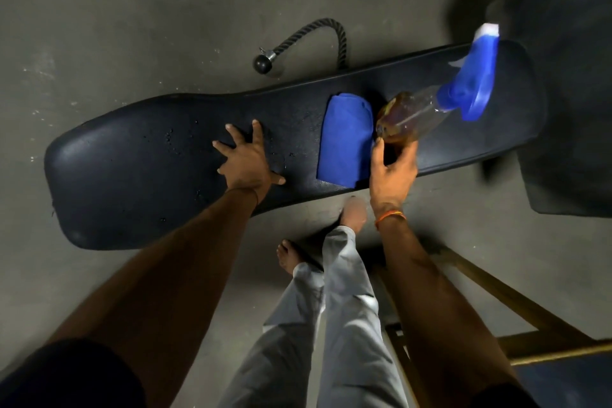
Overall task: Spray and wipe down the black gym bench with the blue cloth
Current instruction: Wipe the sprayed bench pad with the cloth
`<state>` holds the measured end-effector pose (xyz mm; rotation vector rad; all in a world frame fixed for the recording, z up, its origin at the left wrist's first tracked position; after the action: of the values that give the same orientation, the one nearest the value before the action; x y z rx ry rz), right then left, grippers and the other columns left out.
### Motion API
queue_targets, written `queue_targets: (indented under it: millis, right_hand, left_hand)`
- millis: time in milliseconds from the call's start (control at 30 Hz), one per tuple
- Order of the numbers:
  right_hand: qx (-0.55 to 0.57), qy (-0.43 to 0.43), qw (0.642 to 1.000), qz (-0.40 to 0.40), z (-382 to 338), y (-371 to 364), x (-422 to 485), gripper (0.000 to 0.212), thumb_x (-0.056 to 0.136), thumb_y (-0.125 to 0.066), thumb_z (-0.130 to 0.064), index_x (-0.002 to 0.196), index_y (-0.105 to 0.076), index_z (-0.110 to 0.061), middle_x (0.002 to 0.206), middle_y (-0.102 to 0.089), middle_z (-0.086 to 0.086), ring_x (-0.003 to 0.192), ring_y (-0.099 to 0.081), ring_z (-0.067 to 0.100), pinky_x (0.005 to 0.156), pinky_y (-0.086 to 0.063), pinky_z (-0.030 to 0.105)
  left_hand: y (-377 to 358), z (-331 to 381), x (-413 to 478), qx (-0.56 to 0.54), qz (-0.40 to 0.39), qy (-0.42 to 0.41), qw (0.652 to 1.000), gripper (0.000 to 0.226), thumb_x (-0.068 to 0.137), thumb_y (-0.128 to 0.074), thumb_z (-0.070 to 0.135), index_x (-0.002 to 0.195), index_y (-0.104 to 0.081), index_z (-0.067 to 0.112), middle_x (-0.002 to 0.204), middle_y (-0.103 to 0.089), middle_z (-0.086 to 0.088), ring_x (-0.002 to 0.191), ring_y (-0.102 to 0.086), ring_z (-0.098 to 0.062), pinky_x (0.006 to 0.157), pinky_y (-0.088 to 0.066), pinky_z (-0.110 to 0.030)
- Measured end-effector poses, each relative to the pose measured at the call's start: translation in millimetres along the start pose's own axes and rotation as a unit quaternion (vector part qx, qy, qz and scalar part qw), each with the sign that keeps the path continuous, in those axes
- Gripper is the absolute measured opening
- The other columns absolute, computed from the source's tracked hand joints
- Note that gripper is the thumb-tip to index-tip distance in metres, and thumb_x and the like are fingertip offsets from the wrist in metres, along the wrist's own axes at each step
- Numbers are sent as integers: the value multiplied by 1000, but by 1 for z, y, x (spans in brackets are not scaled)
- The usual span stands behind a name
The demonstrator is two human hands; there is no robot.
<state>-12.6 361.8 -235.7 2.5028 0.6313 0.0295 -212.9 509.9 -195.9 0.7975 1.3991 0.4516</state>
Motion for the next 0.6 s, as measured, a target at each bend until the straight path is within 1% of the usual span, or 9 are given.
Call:
queue_targets:
  millis: [33, 67, 133, 233, 333, 400, 433, 533, 600]
  right_hand:
    - [-3, 0, 1000, 4, 1, -1, -2, 42, 93, -70, -24, 128, -56, -4, 115, -66, 9, 103, -59, 14, 94, -46, 14]
    - [-8, -1, 1000, 9, 3, -2, -5, 44, 93, -71, -24, 128, -55, -4, 117, -64, 9, 105, -58, 15, 95, -46, 16]
    - [-19, -7, 999, 33, 6, -4, -15, 42, 91, -71, -22, 124, -54, -2, 117, -55, 6, 106, -55, 20, 95, -49, 28]
    - [-27, -20, 996, 77, 4, -8, -39, 29, 91, -69, -14, 112, -54, 0, 115, -49, 12, 105, -52, 23, 94, -49, 37]
    - [-76, 31, 996, 47, 1, -14, -66, 17, 96, -62, -14, 107, -55, -3, 111, -51, 14, 103, -49, 21, 94, -46, 39]
    - [-114, 76, 991, 7, -1, -20, -73, 23, 100, -59, -18, 119, -59, -6, 122, -54, 14, 115, -51, 25, 103, -41, 30]
    - [-131, 102, 986, -11, -3, -23, -73, 31, 101, -57, -21, 129, -58, -7, 132, -54, 14, 124, -50, 26, 108, -38, 29]
    - [-192, 161, 964, -91, -2, -38, -64, 52, 103, -49, -24, 153, -43, -12, 159, -42, 9, 149, -36, 26, 125, -25, 38]
    - [-230, 185, 946, -134, -1, -48, -59, 55, 102, -42, -26, 156, -40, -15, 165, -36, 5, 155, -28, 26, 129, -20, 44]
  left_hand:
    - [0, 0, 0, 0, 3, -1, 1000, 139, 67, -90, 51, 163, 8, 31, 169, 14, -21, 150, -1, -61, 96, -51, -70]
    - [0, 0, 0, -1, 5, -1, 1000, 139, 66, -90, 51, 163, 8, 31, 169, 14, -20, 150, -2, -61, 95, -51, -70]
    - [1, -1, -1, 0, 7, -2, 1000, 139, 66, -90, 52, 163, 7, 31, 169, 13, -20, 150, -2, -60, 96, -51, -69]
    - [2, -1, -2, 14, 11, -2, 1000, 139, 66, -88, 56, 163, 7, 31, 169, 11, -20, 151, -5, -59, 99, -51, -67]
    - [1, -5, -4, 26, 17, -8, 999, 136, 67, -85, 62, 163, 7, 32, 170, 10, -19, 151, -7, -57, 103, -50, -63]
    - [-1, -9, -6, 30, 31, -18, 999, 134, 67, -82, 67, 163, 6, 33, 170, 9, -19, 152, -8, -56, 103, -48, -61]
    - [-3, -11, -8, 33, 38, -24, 998, 133, 68, -80, 69, 163, 5, 33, 170, 8, -18, 152, -9, -56, 103, -47, -61]
    - [-7, -18, -10, 28, 53, -35, 998, 129, 69, -76, 74, 163, 2, 34, 171, 7, -16, 153, -8, -54, 106, -44, -62]
    - [-11, -23, -8, 20, 65, -44, 997, 127, 69, -74, 76, 163, 0, 35, 171, 6, -16, 153, -8, -54, 111, -37, -65]
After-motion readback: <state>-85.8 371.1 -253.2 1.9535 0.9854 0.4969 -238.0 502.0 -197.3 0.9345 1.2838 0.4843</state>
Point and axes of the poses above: each hand's wrist, its own x-axis towards the middle knuckle, its own y-axis out of the back of the hand, z = x × y, the point moved 1 cm from there along x, towards the middle knuckle
